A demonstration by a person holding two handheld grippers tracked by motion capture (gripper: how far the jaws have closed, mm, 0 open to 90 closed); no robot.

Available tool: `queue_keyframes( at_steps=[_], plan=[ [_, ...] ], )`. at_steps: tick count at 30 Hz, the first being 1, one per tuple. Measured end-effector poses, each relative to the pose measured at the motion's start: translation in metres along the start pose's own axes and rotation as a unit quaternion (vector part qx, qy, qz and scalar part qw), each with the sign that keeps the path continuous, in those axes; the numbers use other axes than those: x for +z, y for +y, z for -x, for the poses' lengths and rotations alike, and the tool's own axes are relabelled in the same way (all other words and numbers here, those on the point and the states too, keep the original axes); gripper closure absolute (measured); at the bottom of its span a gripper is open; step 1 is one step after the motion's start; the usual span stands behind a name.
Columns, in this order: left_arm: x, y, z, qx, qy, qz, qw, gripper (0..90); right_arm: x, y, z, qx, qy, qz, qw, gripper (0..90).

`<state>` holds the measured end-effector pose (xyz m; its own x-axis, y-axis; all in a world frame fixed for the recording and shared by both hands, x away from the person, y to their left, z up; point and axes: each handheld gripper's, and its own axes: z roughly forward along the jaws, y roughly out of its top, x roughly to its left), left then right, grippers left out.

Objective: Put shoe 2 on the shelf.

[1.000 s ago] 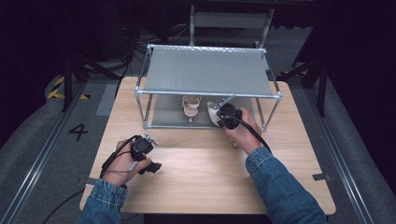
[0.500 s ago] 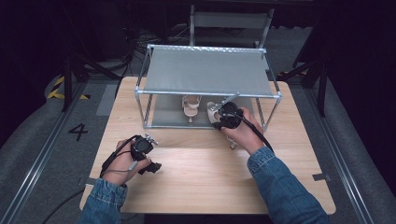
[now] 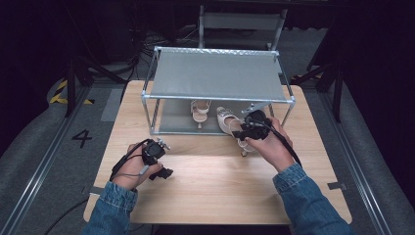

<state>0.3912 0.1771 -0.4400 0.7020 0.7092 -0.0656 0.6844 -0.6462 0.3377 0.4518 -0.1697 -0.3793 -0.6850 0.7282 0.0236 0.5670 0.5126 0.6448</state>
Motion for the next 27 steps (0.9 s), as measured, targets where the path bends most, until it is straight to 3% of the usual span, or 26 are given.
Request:
queue_keyframes(
  at_steps=[6,13,17,25,27],
  plan=[
    [-0.004,0.008,0.001,0.004,0.004,0.014,0.9999,21.5,-0.028,-0.019,0.004,0.004,-0.013,-0.005,0.9999,62.1],
    [-0.003,0.007,0.002,0.002,0.004,0.008,1.0000,21.3,-0.041,-0.045,0.007,0.042,-0.011,-0.011,0.9990,59.1],
    [-0.003,0.006,0.001,0.002,0.004,0.007,1.0000,21.2,-0.040,-0.060,0.008,0.054,-0.008,-0.012,0.9984,57.0],
    [-0.004,0.003,0.000,0.001,0.004,0.009,0.9999,21.2,-0.020,-0.077,0.007,0.024,0.001,-0.063,0.9977,62.4],
    [-0.004,0.003,0.000,0.001,0.006,0.008,1.0000,21.1,-0.015,-0.079,0.007,0.024,0.003,-0.060,0.9979,62.1]
  ],
)
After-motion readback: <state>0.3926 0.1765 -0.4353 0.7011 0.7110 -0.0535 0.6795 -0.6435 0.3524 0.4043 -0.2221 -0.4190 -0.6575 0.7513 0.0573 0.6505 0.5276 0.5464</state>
